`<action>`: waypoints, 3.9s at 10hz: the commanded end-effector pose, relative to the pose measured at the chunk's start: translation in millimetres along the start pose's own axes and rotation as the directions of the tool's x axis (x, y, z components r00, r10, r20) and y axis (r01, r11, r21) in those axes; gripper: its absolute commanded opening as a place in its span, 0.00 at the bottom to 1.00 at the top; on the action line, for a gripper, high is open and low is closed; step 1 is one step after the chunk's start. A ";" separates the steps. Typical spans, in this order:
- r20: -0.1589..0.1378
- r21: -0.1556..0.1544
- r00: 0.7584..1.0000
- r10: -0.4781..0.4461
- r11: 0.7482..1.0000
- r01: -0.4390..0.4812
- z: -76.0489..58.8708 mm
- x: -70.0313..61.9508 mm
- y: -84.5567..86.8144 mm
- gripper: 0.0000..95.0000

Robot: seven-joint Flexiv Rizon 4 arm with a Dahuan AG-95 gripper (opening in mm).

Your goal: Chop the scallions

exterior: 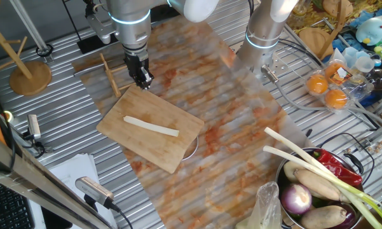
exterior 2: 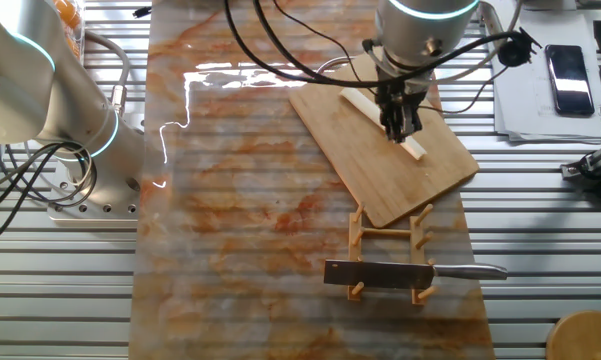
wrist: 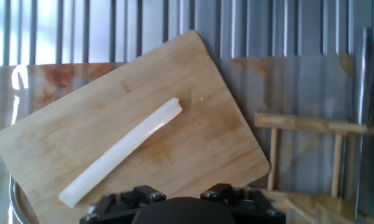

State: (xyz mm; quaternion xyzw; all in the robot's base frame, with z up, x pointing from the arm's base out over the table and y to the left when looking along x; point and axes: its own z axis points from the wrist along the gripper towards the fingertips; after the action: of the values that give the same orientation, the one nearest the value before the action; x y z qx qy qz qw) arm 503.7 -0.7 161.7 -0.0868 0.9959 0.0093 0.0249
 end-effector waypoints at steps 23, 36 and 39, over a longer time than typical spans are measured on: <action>-0.135 0.219 0.986 0.094 0.974 -0.063 6.4 -31.0 -113.3 0.00; -0.118 0.199 0.954 0.277 0.947 -0.251 4.1 -17.3 -169.3 0.00; -0.116 0.199 0.955 0.274 0.948 -0.248 9.4 -1.4 -193.5 0.20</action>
State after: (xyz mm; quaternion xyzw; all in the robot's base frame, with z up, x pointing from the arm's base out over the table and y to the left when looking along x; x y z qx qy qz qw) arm 539.9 -189.5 149.7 0.0811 0.9909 -0.1019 -0.0344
